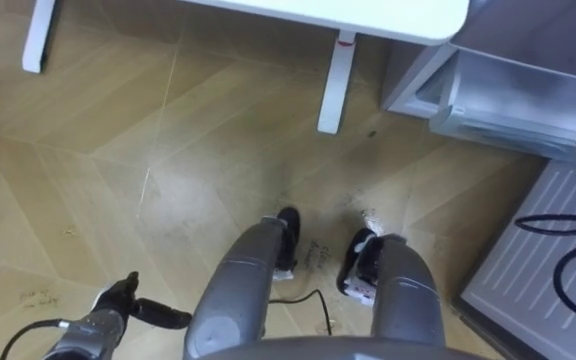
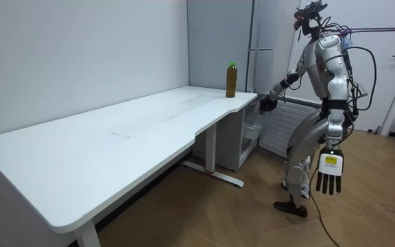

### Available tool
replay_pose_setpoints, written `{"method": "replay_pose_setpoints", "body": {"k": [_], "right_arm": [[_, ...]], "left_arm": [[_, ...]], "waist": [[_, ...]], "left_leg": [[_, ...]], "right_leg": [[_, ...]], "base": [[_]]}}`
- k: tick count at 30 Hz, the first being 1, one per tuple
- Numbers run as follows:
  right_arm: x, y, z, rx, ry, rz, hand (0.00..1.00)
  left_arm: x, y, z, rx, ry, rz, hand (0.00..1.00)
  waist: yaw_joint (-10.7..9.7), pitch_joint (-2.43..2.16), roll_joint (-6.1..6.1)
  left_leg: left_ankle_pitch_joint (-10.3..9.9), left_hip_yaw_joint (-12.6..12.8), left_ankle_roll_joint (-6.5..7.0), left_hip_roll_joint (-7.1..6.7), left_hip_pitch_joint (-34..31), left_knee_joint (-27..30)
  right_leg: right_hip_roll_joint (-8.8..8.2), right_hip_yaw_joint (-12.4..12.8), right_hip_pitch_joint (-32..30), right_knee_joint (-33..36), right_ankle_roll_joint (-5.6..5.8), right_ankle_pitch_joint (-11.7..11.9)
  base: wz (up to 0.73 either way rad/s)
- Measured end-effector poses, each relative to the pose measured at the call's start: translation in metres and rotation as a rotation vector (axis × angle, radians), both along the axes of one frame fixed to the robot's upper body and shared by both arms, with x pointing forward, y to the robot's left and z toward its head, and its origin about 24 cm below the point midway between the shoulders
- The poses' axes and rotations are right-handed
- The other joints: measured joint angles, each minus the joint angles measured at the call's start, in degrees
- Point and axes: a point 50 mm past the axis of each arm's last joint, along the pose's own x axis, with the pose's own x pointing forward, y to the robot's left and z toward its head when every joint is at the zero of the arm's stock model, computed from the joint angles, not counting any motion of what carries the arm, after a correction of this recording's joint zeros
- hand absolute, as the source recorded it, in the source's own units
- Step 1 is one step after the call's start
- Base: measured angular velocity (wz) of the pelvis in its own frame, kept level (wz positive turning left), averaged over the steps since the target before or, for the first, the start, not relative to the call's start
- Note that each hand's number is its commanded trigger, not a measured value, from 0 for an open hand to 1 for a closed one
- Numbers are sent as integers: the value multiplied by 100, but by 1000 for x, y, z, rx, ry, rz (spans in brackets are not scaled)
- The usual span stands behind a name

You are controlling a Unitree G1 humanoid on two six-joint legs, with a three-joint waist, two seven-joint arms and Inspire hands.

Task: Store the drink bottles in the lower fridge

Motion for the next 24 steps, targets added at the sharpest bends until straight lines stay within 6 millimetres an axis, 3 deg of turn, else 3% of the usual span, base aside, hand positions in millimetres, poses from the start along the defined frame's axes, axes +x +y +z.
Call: {"method": "replay_pose_setpoints", "body": {"k": [5, 10, 11, 12, 16, 19, 24], "right_arm": [[10, 6, 19, -62, -31, -60, 0], [14, 12, 26, -189, 15, -45, 0], [15, 13, 28, -252, 36, -18, 34], [16, 15, 28, -297, 59, 4, 100], [17, 17, 29, -312, 60, 22, 100], [19, 19, 26, -225, -1, 29, 100], [25, 28, 14, 218, -274, -31, 97]], "left_arm": [[-2, 1, 0, 19, 1, 7, 0], [-3, 1, -1, 30, 2, 11, 0], [-3, 1, -1, 32, 3, 12, 0], [-4, 1, -1, 34, 7, 11, 0], [-5, -1, -2, 32, 14, -3, 0], [-5, -5, -3, 26, 29, -44, 0], [-6, -7, -4, 11, 40, -51, 0]], "waist": [[-45, 7, -11], [-119, 4, -6], [-138, 4, -6], [-168, 3, -6], [-196, 1, -2], [-205, 2, -5], [-226, -2, 5]], "left_leg": [[-1, 32, 2, 2, 1, 6], [-1, 38, 1, 27, -23, 16], [-1, 39, 0, 30, -27, 16], [0, 40, 0, 31, -31, 16], [0, 51, 0, 35, -30, 18], [1, 77, 0, 59, -18, 26], [18, 44, -34, 150, 21, 16]], "right_leg": [[8, 46, -28, 8, 6, 3], [37, 42, -56, 1, 3, 9], [39, 42, -60, 2, -1, 12], [39, 42, -66, 3, -5, 16], [39, 47, -72, 7, -11, 31], [36, 63, -63, 11, -33, 51], [137, 10, 43, -130, -69, 115]], "base": [[-4], [-2], [0], [0], [-2], [-3], [-4]]}}
